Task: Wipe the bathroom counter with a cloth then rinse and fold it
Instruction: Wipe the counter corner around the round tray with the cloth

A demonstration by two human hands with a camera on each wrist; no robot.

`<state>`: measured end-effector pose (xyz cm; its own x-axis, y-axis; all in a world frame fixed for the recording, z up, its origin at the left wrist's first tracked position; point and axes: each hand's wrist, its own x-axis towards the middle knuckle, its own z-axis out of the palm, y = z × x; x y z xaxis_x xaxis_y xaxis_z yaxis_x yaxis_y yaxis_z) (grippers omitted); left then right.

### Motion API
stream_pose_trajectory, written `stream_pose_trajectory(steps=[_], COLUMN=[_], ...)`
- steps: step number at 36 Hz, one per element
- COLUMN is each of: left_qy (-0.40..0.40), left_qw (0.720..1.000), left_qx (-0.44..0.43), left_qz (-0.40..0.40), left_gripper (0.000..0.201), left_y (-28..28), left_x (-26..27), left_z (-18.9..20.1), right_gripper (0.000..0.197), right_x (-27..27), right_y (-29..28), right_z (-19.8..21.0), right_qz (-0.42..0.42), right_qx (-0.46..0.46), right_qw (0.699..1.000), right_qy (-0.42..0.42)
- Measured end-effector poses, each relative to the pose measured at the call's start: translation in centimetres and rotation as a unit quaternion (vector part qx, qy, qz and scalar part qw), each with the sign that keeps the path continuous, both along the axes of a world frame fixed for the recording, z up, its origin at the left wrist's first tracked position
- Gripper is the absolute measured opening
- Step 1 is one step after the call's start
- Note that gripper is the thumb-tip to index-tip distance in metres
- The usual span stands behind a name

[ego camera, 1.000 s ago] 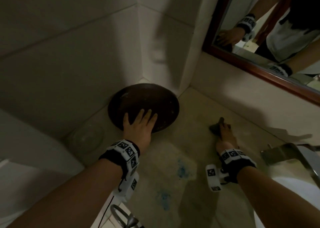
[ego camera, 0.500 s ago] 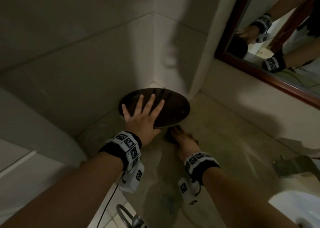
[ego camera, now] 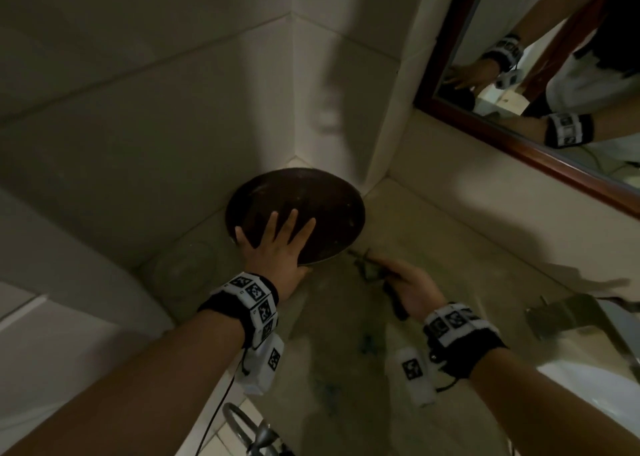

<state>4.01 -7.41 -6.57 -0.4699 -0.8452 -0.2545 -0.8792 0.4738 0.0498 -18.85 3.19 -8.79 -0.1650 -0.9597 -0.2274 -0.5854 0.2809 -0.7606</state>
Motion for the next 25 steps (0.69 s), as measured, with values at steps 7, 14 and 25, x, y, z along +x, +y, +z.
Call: stream_pose_trajectory(steps=[7,14,25], left_qy=[-0.027,-0.016,0.026], left_qw=[0.998,0.995,0.996], left_qx=[0.050,0.097,0.091], left_qz=[-0.011,0.013,-0.001], left_gripper=[0.069,0.072,0.075], left_y=[0.5,1.5,4.3], left_x=[-0.4,-1.1,-3.0], left_z=[-2.7,-3.7,-3.6], right_gripper=[0.051,0.061,0.061], right_x=[-8.4,-8.3,0.8], right_y=[4.3,6.3,7.3], right_z=[-0.7,-3.7,-4.4], right_qz=[-0.231,-0.103,0.052], right_qx=[0.035,0.202,0.115], right_qw=[0.972,0.949,0.970], right_qy=[0.013,0.218,0.207])
